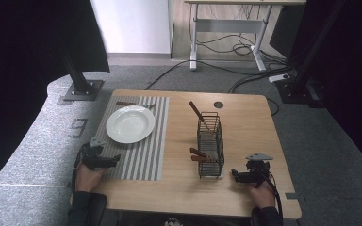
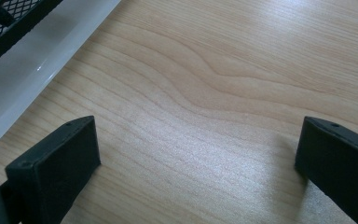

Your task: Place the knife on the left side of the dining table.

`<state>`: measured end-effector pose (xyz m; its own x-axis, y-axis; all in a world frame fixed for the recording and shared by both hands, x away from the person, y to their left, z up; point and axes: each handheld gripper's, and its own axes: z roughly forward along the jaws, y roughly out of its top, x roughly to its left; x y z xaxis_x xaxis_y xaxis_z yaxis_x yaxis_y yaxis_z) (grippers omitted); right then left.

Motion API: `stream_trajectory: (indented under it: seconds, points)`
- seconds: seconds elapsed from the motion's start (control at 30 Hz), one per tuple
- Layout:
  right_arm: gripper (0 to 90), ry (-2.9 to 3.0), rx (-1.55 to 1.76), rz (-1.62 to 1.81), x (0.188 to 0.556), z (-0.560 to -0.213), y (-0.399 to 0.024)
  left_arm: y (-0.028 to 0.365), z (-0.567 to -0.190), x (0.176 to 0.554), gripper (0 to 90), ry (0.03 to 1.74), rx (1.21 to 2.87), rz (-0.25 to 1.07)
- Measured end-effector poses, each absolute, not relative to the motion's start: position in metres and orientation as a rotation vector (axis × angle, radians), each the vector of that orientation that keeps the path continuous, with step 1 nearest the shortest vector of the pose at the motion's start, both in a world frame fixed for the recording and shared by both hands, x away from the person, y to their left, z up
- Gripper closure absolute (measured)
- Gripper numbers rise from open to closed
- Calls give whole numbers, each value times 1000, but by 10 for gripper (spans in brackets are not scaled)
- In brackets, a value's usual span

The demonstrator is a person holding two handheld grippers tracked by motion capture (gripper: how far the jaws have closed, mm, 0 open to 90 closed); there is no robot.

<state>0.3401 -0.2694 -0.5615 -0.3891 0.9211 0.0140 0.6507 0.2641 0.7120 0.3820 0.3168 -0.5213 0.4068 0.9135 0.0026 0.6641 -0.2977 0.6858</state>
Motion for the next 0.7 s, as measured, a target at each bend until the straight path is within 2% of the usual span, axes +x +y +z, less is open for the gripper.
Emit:
stream_trajectory:
  seconds: [0.7]
  points:
    - [0, 2133, 1427, 905, 340, -562, -269, 269, -469, 406, 16, 1222, 2089, 516]
